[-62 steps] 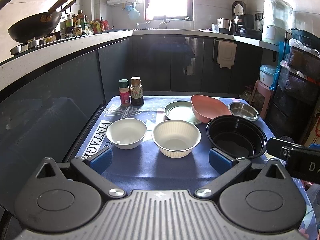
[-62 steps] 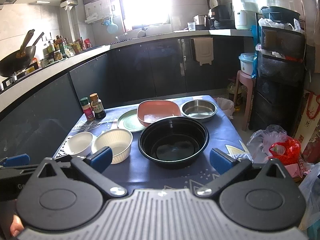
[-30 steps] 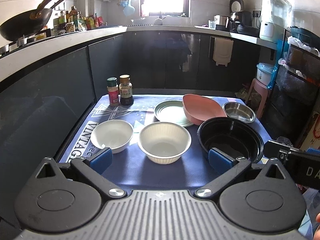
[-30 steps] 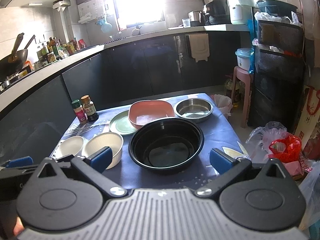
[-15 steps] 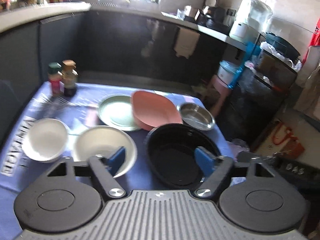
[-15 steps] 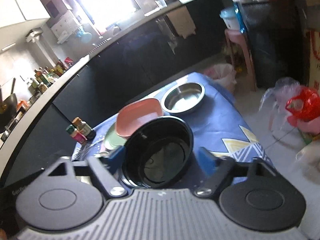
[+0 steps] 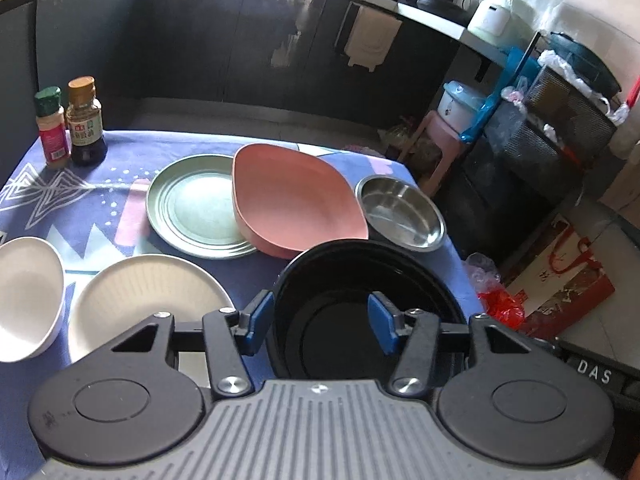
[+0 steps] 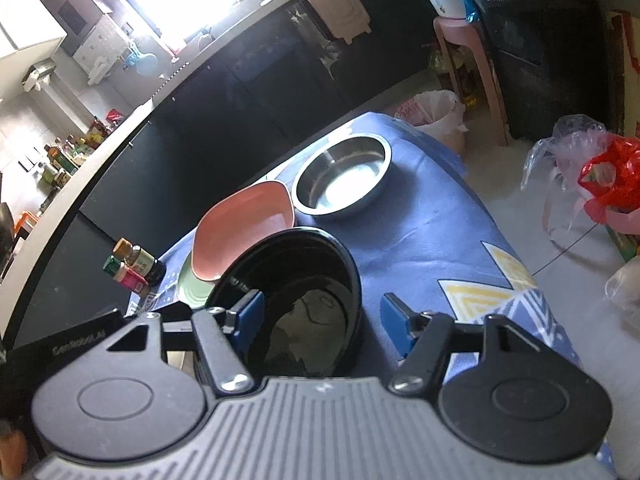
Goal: Organize plates and bowls
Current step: 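Close both grippers on the rim of the large black bowl, then carry the black bowl with both grippers toward the open cloth and lower it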
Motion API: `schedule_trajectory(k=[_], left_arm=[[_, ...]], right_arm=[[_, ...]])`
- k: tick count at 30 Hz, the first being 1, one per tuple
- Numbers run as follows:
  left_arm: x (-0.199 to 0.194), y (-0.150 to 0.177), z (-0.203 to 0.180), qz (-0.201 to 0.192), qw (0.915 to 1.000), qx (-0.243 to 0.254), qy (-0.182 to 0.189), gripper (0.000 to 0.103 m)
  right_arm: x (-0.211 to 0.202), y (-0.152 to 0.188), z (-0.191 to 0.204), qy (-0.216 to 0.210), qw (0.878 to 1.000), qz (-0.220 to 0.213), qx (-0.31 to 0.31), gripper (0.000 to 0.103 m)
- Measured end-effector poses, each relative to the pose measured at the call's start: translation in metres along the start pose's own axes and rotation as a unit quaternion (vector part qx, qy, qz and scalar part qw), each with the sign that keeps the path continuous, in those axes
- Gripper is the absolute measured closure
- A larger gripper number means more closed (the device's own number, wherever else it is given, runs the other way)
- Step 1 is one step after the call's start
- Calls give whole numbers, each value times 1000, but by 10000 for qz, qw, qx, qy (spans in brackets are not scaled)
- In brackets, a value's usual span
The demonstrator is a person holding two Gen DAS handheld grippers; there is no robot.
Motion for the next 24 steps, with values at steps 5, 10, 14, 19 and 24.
schedule_trajectory(k=[5, 10, 14, 19, 24], left_arm=[[21, 1, 5, 141, 9998, 46, -135, 54], [35, 3, 5, 273, 9994, 127, -147, 54], [43, 5, 6, 360, 9990, 174, -210, 54], [51, 13, 9, 603, 9980, 67, -191, 55], [45, 21, 1, 710, 9973, 161, -107, 67]], right_arm=[[14, 2, 0, 47, 9999, 81, -93, 15], [23, 4, -6, 161, 9997, 159, -116, 33], [30, 7, -12, 254, 9993, 272, -102, 53], [36, 11, -18, 306, 9988, 371, -93, 53], [34, 11, -16, 393, 9984, 346, -219, 53]])
Point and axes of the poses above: each gripper's, at about its wrist camera, not at the fingertips, and x roughly the way its jaws point, z to its left, y to its underside, the point moved 8 cm from there along x, roughly the way its jaws point, and after that the axes turned 13 degrees about -z, right-handed, at the moved point
